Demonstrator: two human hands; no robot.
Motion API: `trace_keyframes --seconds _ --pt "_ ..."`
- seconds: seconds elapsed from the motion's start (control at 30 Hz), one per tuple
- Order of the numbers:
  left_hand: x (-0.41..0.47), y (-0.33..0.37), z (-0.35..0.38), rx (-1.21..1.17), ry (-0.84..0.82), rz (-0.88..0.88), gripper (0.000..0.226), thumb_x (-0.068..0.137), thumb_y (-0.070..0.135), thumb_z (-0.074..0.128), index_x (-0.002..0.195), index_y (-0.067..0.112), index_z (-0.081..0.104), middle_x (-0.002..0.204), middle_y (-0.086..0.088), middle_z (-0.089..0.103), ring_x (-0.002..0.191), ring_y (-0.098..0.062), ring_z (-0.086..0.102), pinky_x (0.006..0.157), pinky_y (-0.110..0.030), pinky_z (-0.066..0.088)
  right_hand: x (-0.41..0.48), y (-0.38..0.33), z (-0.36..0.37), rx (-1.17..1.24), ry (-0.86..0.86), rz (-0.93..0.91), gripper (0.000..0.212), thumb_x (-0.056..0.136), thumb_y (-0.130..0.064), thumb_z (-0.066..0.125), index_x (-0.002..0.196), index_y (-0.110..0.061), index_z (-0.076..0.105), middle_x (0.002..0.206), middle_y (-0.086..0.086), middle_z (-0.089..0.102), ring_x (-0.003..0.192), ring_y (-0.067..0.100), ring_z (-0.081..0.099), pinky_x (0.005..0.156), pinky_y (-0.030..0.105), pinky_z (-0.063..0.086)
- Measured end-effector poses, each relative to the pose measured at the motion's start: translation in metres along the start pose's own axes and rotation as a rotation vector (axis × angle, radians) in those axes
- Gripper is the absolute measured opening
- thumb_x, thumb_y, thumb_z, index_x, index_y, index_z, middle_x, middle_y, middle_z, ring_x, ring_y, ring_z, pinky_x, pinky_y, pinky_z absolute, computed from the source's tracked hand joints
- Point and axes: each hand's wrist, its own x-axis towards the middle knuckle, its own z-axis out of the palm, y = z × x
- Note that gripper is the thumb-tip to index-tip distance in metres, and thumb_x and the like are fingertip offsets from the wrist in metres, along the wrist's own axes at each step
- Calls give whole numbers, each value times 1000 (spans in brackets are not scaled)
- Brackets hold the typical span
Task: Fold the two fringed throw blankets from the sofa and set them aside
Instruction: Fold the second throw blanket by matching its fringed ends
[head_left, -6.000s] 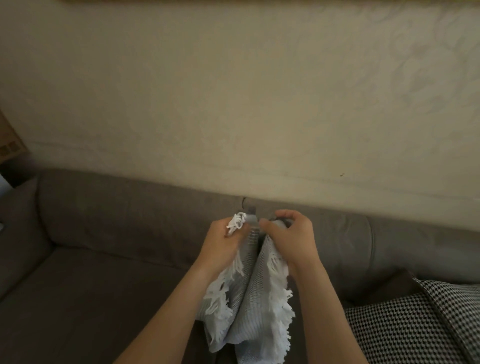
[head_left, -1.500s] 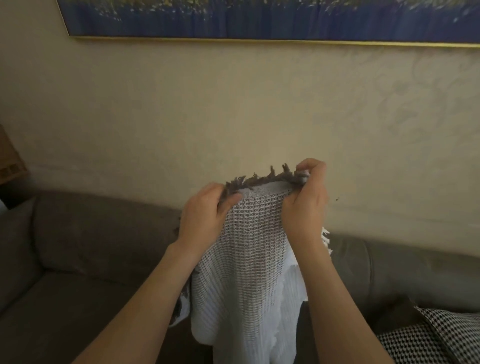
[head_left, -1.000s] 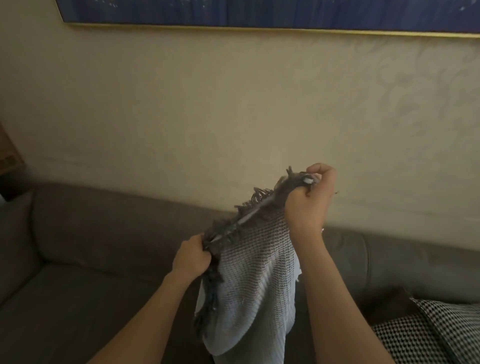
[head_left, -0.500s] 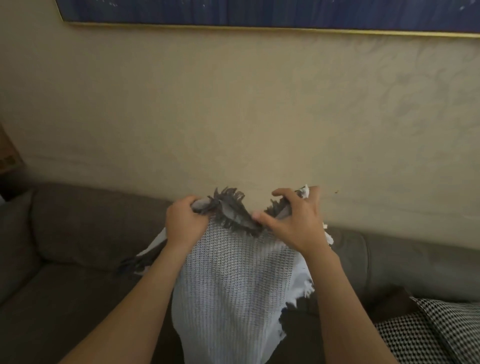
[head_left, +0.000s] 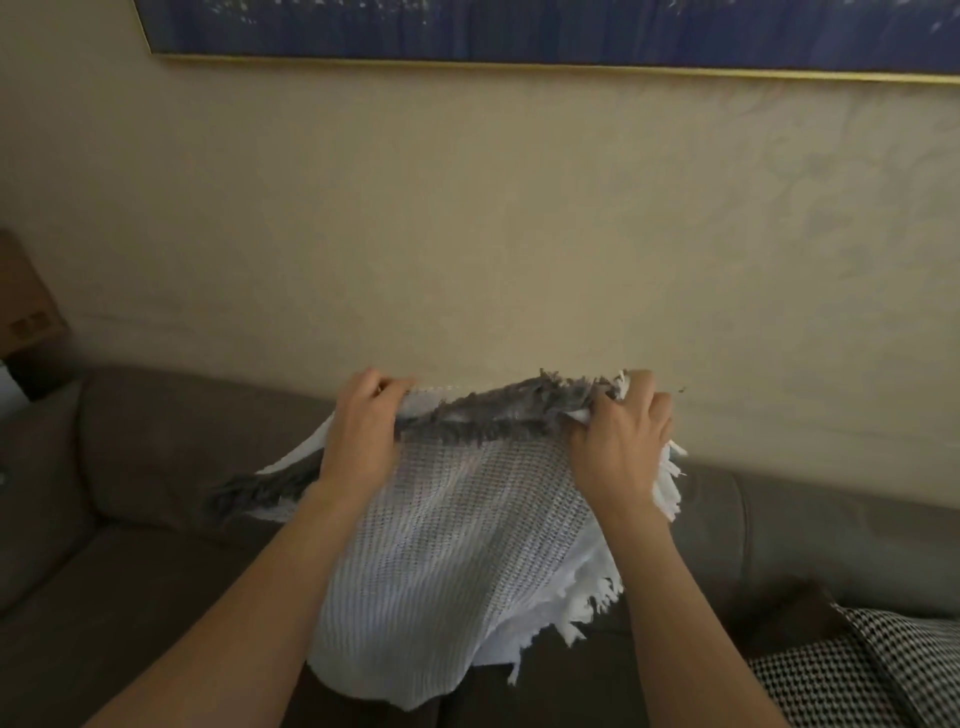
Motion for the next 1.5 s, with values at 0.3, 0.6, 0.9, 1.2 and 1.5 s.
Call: trace_keyframes --seconds 0.3,0.6,0.9,1.2,1.5 --pt "-9 -13 -2 11 90 -527 19 94 4 65 108 13 75 98 -16 76 94 -42 68 72 -41 44 2 -23 -14 472 -21 268 8 76 -4 47 76 -12 44 73 2 41 96 35 45 84 46 36" --pt "15 22 -3 -165 19 -212 27 93 -5 59 118 6 57 111 -9 61 98 -27 60 78 -42 49 -6 8 -7 -153 -236 20 15 71 0 74 79 -12 69 130 8 60 146 44 30 114 58 13" --pt "36 51 -31 31 314 -106 33 84 -7 72 112 7 63 104 -15 67 88 -38 63 64 -39 39 -11 40 -6 172 -647 34 11 75 0 57 74 -9 51 66 7 55 60 28 50 59 36 37" --pt "36 32 -45 174 -72 8 23 86 -6 68 98 14 62 93 -5 62 78 -30 58 62 -38 39 -11 26 -36 470 -1277 -1 44 81 -44 91 100 -7 75 87 7 77 87 16 75 80 38 59" --pt "41 21 -57 270 -292 48 33 75 21 92 81 20 60 85 1 62 80 -28 64 64 -37 49 -6 21 -12 123 -388 241 14 85 -12 64 84 -9 51 74 11 51 71 34 51 62 38 38"
